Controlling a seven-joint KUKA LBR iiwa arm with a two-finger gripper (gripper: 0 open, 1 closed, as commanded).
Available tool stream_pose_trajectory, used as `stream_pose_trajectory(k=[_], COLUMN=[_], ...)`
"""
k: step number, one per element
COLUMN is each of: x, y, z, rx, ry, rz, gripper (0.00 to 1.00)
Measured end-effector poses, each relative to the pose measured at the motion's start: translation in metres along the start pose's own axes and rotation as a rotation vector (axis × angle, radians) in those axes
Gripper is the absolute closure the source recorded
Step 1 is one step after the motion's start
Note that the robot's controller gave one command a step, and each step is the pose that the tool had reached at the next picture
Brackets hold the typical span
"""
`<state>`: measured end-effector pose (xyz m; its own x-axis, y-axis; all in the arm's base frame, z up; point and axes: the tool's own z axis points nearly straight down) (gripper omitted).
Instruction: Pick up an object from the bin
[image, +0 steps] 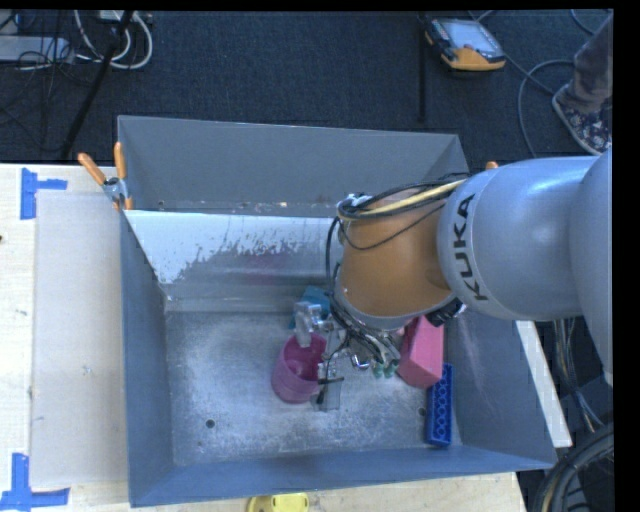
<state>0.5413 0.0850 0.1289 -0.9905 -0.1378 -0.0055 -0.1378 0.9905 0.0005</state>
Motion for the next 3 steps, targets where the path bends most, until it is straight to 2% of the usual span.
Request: stream_pose_trajectory(k=[1,2,3], x=[-0.01,0.0,0.0], y=[-0.015,0.015,0.015], z=[0.011,0.045,0.045], rx=[-0.002,-0.005,-0.005], ry=[-0.009,-0.029,-0.029], rz=[0.121,0.124,0.126], gripper=[0.0,1.0,1.0])
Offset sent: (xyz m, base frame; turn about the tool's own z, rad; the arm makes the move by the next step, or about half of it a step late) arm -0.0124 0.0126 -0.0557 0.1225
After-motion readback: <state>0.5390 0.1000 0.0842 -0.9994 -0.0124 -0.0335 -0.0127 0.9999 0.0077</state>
